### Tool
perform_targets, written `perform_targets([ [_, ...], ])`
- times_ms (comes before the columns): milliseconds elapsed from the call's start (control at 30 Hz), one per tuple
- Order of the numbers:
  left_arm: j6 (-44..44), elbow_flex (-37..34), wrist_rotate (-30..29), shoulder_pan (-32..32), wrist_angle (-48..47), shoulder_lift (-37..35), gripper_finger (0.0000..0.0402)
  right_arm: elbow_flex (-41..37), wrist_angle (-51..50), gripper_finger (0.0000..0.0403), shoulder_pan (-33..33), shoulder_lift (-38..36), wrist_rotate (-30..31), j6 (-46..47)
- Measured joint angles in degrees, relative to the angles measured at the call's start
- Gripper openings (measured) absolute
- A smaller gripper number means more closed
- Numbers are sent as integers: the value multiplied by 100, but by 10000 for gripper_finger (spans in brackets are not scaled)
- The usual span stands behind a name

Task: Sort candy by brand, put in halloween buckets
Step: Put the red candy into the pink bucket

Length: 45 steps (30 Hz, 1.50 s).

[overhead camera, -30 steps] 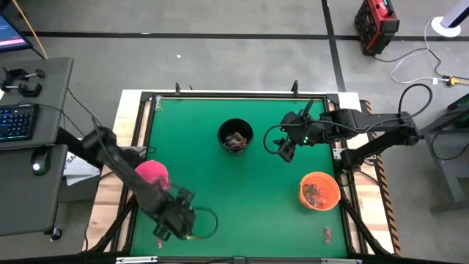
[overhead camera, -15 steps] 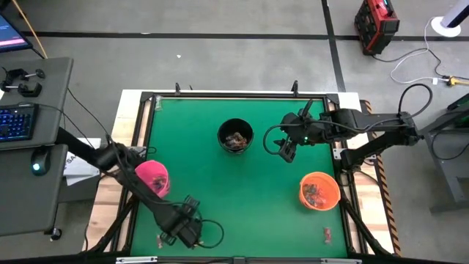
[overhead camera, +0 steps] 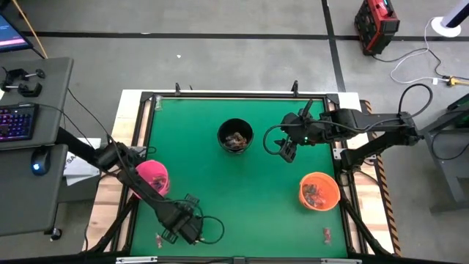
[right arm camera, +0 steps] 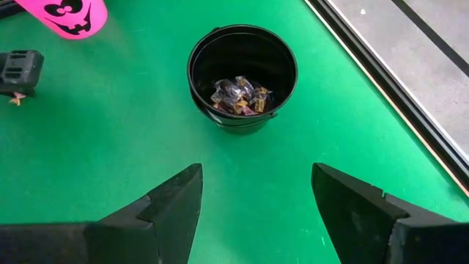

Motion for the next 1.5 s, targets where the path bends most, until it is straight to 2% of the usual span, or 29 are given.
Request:
perform_targets([
  [100, -185, 18, 196, 108, 29, -56, 51, 0, -5, 250, 1, 0, 4, 0],
  [167, -472, 2, 468, 254, 112, -158, 20, 0, -6, 250, 1, 0, 24, 0],
  [300, -620, 9, 413, 546, 146, -754, 24, 0, 0, 250, -1, 0, 41, -3],
  [433, -578, 15, 7, 946, 177, -1673, 14, 0, 2, 250, -1, 0, 55, -24],
  [600, -1238, 19, -1158, 1369, 31, -3135, 15, 0, 8, 250, -1, 0, 58, -24],
  [700, -1922, 29, -1766, 1405, -698, -3901, 17, 0, 15, 250, -1, 0, 78, -42],
  [800, -2858, -21, -1809, 1243, -1797, -4394, 17, 0, 15, 250, -1, 0, 119, -43],
  [933, -3860, -421, -1322, 788, -2520, -4781, 17, 0, 22, 250, -1, 0, 144, -154],
  [1067, -4506, -1023, -774, 432, -2637, -4924, 36, 0, 26, 250, -1, 0, 221, -174],
  [1200, -5044, -1389, -421, 424, -2995, -4930, 91, 0, 34, 250, -3, 0, 247, -153],
  [1400, -5326, -1381, -455, 571, -2978, -4935, 189, 0, 42, 250, -2, 0, 245, -151],
  [1500, -5374, -1240, -329, 654, -2816, -4935, 225, 0, 43, 250, -3, 0, 245, -149],
])
